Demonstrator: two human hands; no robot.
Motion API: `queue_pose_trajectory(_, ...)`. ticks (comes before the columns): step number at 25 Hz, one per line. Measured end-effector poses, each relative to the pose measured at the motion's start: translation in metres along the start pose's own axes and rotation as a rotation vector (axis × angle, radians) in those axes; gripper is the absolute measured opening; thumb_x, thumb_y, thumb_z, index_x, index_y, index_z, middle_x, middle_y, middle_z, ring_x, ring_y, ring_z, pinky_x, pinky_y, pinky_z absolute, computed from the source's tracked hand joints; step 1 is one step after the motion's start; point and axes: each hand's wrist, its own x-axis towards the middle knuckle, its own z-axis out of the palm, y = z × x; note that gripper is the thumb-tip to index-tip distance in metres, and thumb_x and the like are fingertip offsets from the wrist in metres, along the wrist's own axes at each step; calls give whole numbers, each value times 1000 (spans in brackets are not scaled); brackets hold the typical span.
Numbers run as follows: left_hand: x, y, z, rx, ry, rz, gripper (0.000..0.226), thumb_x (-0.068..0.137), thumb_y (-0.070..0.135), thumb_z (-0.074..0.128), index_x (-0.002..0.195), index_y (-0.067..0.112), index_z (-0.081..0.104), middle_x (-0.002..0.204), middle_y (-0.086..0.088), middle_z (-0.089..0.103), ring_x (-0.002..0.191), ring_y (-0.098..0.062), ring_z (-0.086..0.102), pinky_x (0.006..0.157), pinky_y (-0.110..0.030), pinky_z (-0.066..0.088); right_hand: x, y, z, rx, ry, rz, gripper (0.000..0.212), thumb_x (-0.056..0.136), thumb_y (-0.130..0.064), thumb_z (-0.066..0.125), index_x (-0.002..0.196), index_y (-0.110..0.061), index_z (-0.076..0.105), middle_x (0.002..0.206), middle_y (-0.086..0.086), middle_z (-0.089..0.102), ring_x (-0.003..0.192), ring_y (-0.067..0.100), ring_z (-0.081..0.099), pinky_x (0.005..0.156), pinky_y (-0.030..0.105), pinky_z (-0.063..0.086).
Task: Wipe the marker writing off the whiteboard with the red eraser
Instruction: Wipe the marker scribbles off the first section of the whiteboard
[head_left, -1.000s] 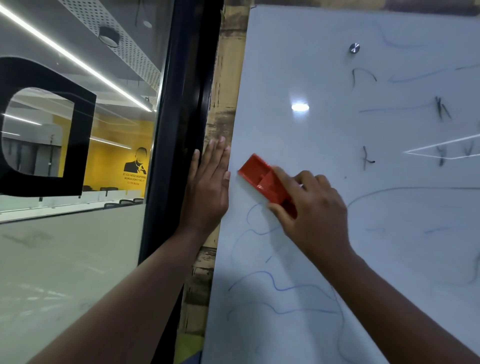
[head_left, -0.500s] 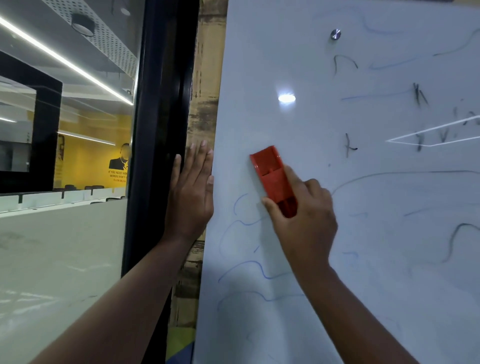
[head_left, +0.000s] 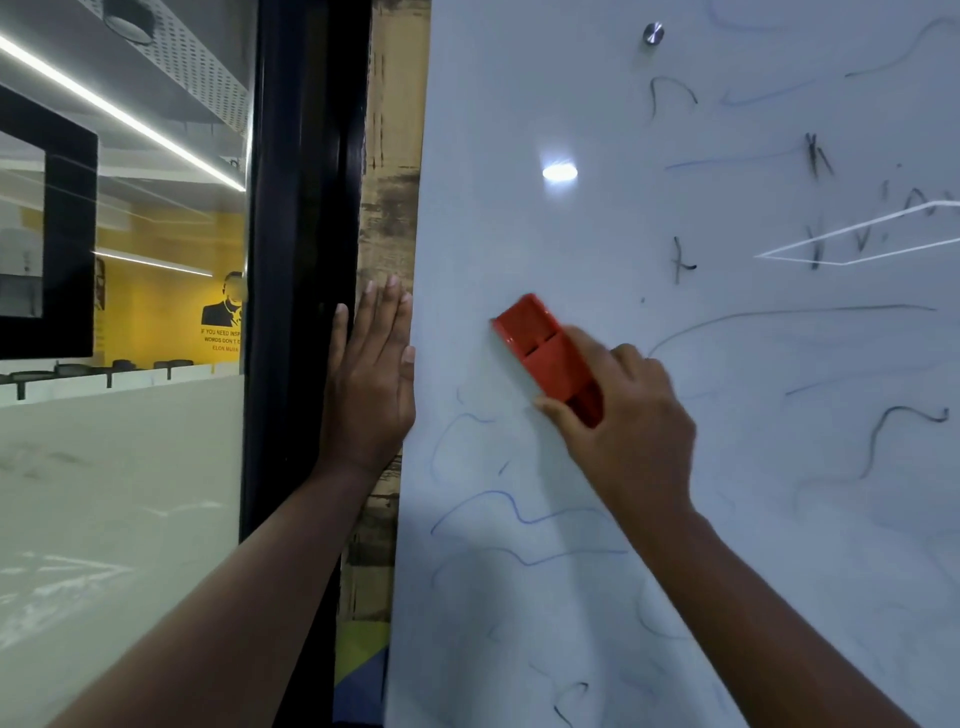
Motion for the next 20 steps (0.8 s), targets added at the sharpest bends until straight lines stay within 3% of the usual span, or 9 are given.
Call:
queue_pose_trajectory(4,-2,0,1,5,15,10,51,113,12,35,163,2,36,172,-12,32,162,-29,23,133,-53,14,-27,15,-6,81,13,181,71,82,-53,81,145,-31,55,100,-2,58,91,22,55,64,37,53)
queue_pose_trajectory(8,-2,0,2,14,13,5,51,113,14,33,163,2,36,171,-12,32,162,-29,24,133,-53,14,-38,-5,6,142,15,238,71,81,-49,83,144,-31,56,102,-1,59,93,22,54,68,36,51)
queue_pose_trajectory(10,-1,0,2,10,11,3,51,113,14,34,163,2,36,172,-12,32,162,-29,23,133,-52,14,-34,-21,13,150,-12,190,72,80,-47,84,145,-30,57,103,0,59,93,22,52,72,34,47)
queue_pose_trajectory(16,-20,4,-2,4,-21,-26,52,113,12,36,164,4,33,173,-11,30,163,-25,19,133,-52,12,-67,-24,21,98,-120,-202,71,80,-45,85,144,-27,60,101,-1,62,86,21,53,68,37,50)
queue_pose_trajectory(18,-25,5,-3,-6,-24,-20,52,113,11,37,164,3,34,172,-12,31,163,-26,20,133,-53,12,-61,-15,14,61,-138,-224,72,77,-50,85,142,-30,61,99,-4,61,85,21,54,66,36,50)
queue_pose_trajectory(20,-27,4,-4,-19,-19,-9,51,112,10,37,162,1,36,171,-13,32,162,-28,22,133,-54,12,-48,-2,4,27,-121,-125,71,76,-52,84,141,-35,60,99,-5,59,89,22,54,67,35,50)
